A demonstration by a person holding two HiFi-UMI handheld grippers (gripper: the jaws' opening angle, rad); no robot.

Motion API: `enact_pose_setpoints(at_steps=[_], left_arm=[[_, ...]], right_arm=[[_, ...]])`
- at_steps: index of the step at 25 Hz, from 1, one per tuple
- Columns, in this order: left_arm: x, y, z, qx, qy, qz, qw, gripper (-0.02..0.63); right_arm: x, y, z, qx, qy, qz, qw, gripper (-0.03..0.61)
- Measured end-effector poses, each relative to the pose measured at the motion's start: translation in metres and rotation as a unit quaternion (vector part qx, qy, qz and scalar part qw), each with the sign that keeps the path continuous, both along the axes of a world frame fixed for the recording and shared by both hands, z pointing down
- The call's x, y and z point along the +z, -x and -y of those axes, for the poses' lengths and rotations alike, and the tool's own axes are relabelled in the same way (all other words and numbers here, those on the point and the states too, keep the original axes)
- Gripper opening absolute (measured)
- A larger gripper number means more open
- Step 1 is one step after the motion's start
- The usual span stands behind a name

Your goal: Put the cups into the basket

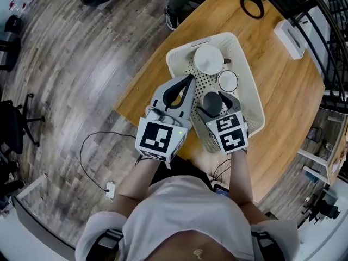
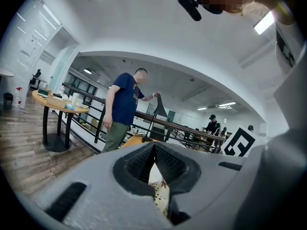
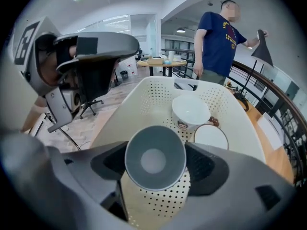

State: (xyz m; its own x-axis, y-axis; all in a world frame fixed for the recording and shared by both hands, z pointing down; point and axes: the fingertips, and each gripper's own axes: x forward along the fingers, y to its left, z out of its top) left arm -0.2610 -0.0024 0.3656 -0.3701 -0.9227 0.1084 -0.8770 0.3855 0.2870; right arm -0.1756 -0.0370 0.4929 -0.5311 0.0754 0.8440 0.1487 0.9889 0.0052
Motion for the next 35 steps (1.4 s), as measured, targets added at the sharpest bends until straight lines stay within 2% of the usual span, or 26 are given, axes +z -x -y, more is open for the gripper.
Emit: enact_pose_setpoints(at_steps=[6, 12, 18, 35], left_arm=[[0.006, 0.003, 0.003, -0.003, 0.001, -0.005, 1.0, 0.008], [0.005, 0.007, -0.003, -0.016, -0.005, -0.028, 0.9995, 0.008], [0.009, 0.006, -0.003, -0.013, -0.001, -0.024, 0.9996, 0.008], [0.017, 0.0, 0.0, 0.005, 0.007, -0.016, 0.9998, 0.008]], right_arm=[[0.018, 0.003, -0.009, -0.014, 0.013, -0.026, 0.999, 0.364], [0.034, 0.004, -0.015, -0.019, 0.011, -0.038, 0.999, 0.365], [0.037, 0.01, -0.009, -0.036, -0.03, -0.025, 0.999, 0.365], [0.037, 0.009, -0.015, -0.041, -0.021, -0.022, 0.999, 0.365]])
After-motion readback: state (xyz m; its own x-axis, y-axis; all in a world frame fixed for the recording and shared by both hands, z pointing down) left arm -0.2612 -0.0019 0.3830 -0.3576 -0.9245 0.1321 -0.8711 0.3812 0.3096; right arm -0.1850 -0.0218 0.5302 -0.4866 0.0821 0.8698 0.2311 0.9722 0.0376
